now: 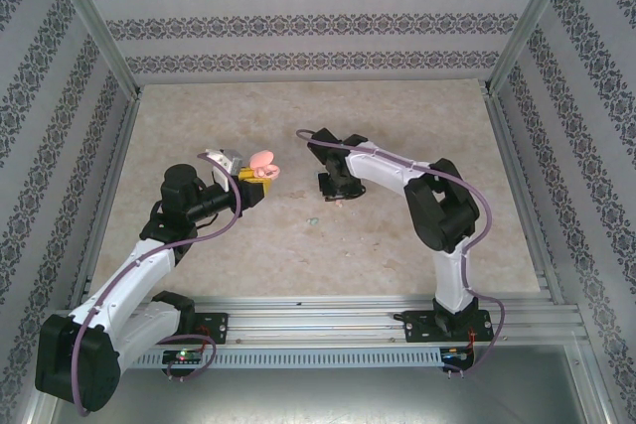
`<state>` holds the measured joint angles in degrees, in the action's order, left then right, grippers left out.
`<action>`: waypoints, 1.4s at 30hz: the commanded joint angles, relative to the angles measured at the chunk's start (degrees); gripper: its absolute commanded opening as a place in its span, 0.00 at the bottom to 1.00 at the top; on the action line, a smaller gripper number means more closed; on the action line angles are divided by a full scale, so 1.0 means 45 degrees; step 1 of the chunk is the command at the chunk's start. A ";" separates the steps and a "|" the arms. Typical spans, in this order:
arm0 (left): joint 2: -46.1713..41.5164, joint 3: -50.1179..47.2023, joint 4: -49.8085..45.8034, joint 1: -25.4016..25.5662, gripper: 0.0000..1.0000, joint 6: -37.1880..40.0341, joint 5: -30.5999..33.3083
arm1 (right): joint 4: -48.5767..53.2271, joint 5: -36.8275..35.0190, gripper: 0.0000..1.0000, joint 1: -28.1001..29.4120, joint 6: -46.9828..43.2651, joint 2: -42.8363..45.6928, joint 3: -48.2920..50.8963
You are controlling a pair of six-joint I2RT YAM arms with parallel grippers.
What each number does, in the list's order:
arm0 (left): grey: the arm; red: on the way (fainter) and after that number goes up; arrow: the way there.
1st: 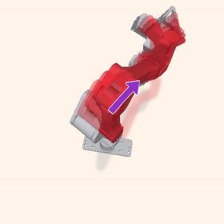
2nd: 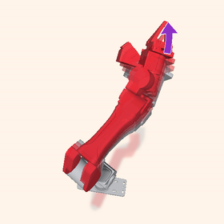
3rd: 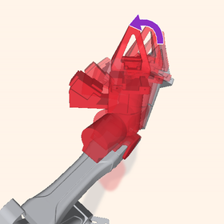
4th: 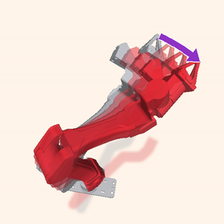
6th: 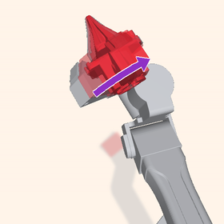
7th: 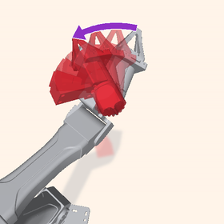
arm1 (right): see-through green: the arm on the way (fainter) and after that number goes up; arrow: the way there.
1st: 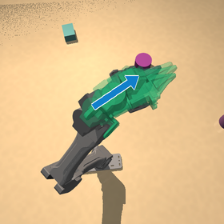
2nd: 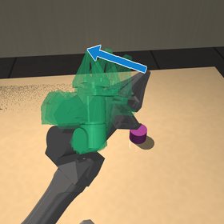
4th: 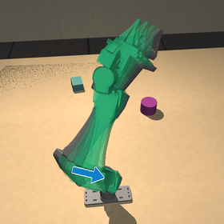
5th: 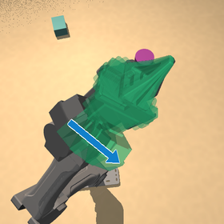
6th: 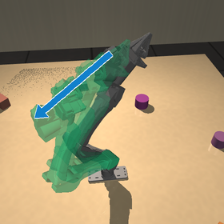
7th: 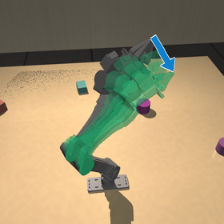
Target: Insert the wireless bluetooth earbuds into the charging case
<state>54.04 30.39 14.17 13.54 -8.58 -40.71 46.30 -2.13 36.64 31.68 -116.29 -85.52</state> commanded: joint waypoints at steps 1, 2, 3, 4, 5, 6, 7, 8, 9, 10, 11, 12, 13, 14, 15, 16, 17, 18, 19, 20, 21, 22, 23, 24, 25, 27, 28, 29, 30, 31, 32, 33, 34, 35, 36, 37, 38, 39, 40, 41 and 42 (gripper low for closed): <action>-0.0190 0.0185 0.0190 0.0157 0.06 0.0365 -0.0133 | 0.0527 -0.0179 0.28 0.0038 0.0030 -0.0279 -0.0352; -0.0176 0.0198 0.0171 0.0167 0.06 0.0382 -0.0133 | 0.0498 -0.0185 0.28 0.0040 0.0028 -0.0340 -0.0357; -0.0176 0.0195 0.0170 0.0160 0.06 0.0393 -0.0133 | 0.0507 -0.0166 0.28 0.0040 0.0011 -0.0405 -0.0352; -0.0173 0.0199 0.0170 0.0170 0.06 0.0402 -0.0133 | 0.0480 -0.0151 0.28 0.0024 0.0011 -0.0447 -0.0352; -0.0161 0.0198 0.0152 0.0156 0.06 0.0421 -0.0132 | 0.0456 -0.0137 0.28 0.0027 0.0013 -0.0512 -0.0342; -0.0144 0.0199 0.0156 0.0167 0.06 0.0422 -0.0128 | 0.0438 -0.0112 0.28 0.0040 0.0026 -0.0540 -0.0333; -0.0105 0.0187 0.0161 0.0157 0.06 0.0422 -0.0123 | 0.0396 -0.0082 0.27 0.0027 0.0011 -0.0593 -0.0313; -0.0098 0.0196 0.0170 0.0159 0.06 0.0422 -0.0126 | 0.0347 -0.0034 0.27 0.0026 0.0018 -0.0637 -0.0294; -0.0060 0.0198 0.0180 0.0157 0.06 0.0422 -0.0151 | 0.0330 -0.0003 0.27 0.0007 0.0016 -0.0684 -0.0293; -0.0073 0.0198 0.0190 0.0170 0.06 0.0422 -0.0153 | 0.0317 0.0036 0.26 0.0022 0.0025 -0.0720 -0.0293; -0.0051 0.0182 0.0179 0.0173 0.06 0.0422 -0.0149 | 0.0298 0.0046 0.26 0.0020 0.0013 -0.0779 -0.0278; -0.0039 0.0189 0.0190 0.0161 0.06 0.0422 -0.0170 | 0.0247 0.0082 0.26 0.0020 0.0009 -0.0829 -0.0274; -0.0037 0.0194 0.0180 0.0162 0.06 0.0424 -0.0171 | 0.0238 0.0104 0.26 0.0021 0.0004 -0.0875 -0.0265; -0.0046 0.0196 0.0180 0.0155 0.06 0.0422 -0.0168 | 0.0233 0.0126 0.25 0.0015 -0.0001 -0.0929 -0.0274; -0.0040 0.0196 0.0180 0.0160 0.06 0.0432 -0.0167 | 0.0238 0.0141 0.24 0.0016 -0.0024 -0.0972 -0.0292; -0.0037 0.0213 0.0171 0.0161 0.06 0.0449 -0.0169 | 0.0233 0.0170 0.23 0.0020 -0.0023 -0.1008 -0.0290; -0.0021 0.0213 0.0169 0.0156 0.06 0.0442 -0.0162 | 0.0237 0.0195 0.21 0.0002 -0.0047 -0.1012 -0.0311; -0.0018 0.0202 0.0151 0.0160 0.06 0.0443 -0.0192 | 0.0235 0.0215 0.20 0.0001 -0.0038 -0.1008 -0.0295; -0.0025 0.0235 0.0151 0.0155 0.06 0.0442 -0.0192 | 0.0238 0.0237 0.19 -0.0019 -0.0035 -0.0977 -0.0276; -0.0017 0.0222 0.0151 0.0173 0.06 0.0452 -0.0218 | 0.0218 0.0278 0.18 -0.0047 -0.0033 -0.0910 -0.0246; -0.0012 0.0237 0.0151 0.0156 0.06 0.0461 -0.0247 | 0.0175 0.0376 0.17 -0.0056 -0.0008 -0.0786 -0.0191; -0.0002 0.0233 0.0168 0.0167 0.06 0.0461 -0.0332 | 0.0092 0.0494 0.16 -0.0103 0.0045 -0.0601 -0.0064; 0.0015 0.0247 0.0218 0.0160 0.06 0.0461 -0.0446 | -0.0072 0.0595 0.15 -0.0148 0.0126 -0.0320 0.0140; 0.0022 0.0243 0.0274 0.0158 0.06 0.0444 -0.0546 | -0.0234 0.0710 0.14 -0.0190 0.0200 -0.0014 0.0342; 0.0041 0.0238 0.0381 0.0169 0.06 0.0395 -0.0659 | -0.0440 0.0854 0.14 -0.0259 0.0284 0.0389 0.0581; 0.0088 0.0257 0.0617 0.0158 0.06 0.0329 -0.0909 | -0.0865 0.1117 0.13 -0.0414 0.0400 0.1312 0.1141; 0.0113 0.0243 0.0790 0.0156 0.06 0.0325 -0.1088 | -0.1064 0.1203 0.12 -0.0496 0.0454 0.1865 0.1433; 0.0122 0.0234 0.0966 0.0165 0.06 0.0343 -0.1272 | -0.1204 0.1208 0.12 -0.0556 0.0499 0.2476 0.1707; 0.0151 0.0209 0.1170 0.0177 0.06 0.0363 -0.1414 | -0.1268 0.1227 0.12 -0.0598 0.0499 0.2999 0.1904; 0.0190 0.0202 0.1421 0.0214 0.06 0.0368 -0.1614 | -0.1314 0.1218 0.11 -0.0640 0.0488 0.3645 0.2104; 0.0236 0.0199 0.1680 0.0267 0.06 0.0386 -0.1809 | -0.1353 0.1227 0.11 -0.0643 0.0412 0.4304 0.2264; 0.0289 0.0189 0.1895 0.0287 0.06 0.0387 -0.1970 | -0.1401 0.1259 0.11 -0.0650 0.0354 0.4865 0.2384; 0.0390 0.0184 0.2142 0.0326 0.07 0.0322 -0.2126 | -0.1483 0.1349 0.11 -0.0644 0.0249 0.5532 0.2519; 0.0515 0.0226 0.2341 0.0367 0.06 0.0255 -0.2296 | -0.1546 0.1498 0.11 -0.0625 0.0149 0.6077 0.2610; 0.0662 0.0288 0.2507 0.0416 0.07 0.0182 -0.2464 | -0.1559 0.1608 0.11 -0.0624 0.0108 0.6540 0.2636; 0.0821 0.0349 0.2708 0.0482 0.07 0.0139 -0.2654 | -0.1497 0.1801 0.11 -0.0623 0.0017 0.6978 0.2612; 0.0996 0.0427 0.2842 0.0582 0.07 0.0110 -0.2819 | -0.1464 0.2035 0.11 -0.0595 -0.0099 0.7334 0.2535; 0.1105 0.0467 0.2973 0.0659 0.07 0.0139 -0.2937 | -0.1470 0.2294 0.11 -0.0534 -0.0210 0.7609 0.2469; 0.1221 0.0491 0.3208 0.0782 0.07 0.0215 -0.3060 | -0.1530 0.2580 0.11 -0.0414 -0.0368 0.7912 0.2362; 0.1284 0.0497 0.3372 0.0887 0.07 0.0264 -0.3076 | -0.1605 0.2764 0.10 -0.0206 -0.0552 0.8184 0.2255; 0.1306 0.0529 0.3462 0.0944 0.07 0.0307 -0.3039 | -0.1650 0.2914 0.10 0.0001 -0.0730 0.8406 0.2100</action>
<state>59.77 30.63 23.42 16.53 -7.77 -51.09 39.33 7.03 34.59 31.24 -79.83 -75.00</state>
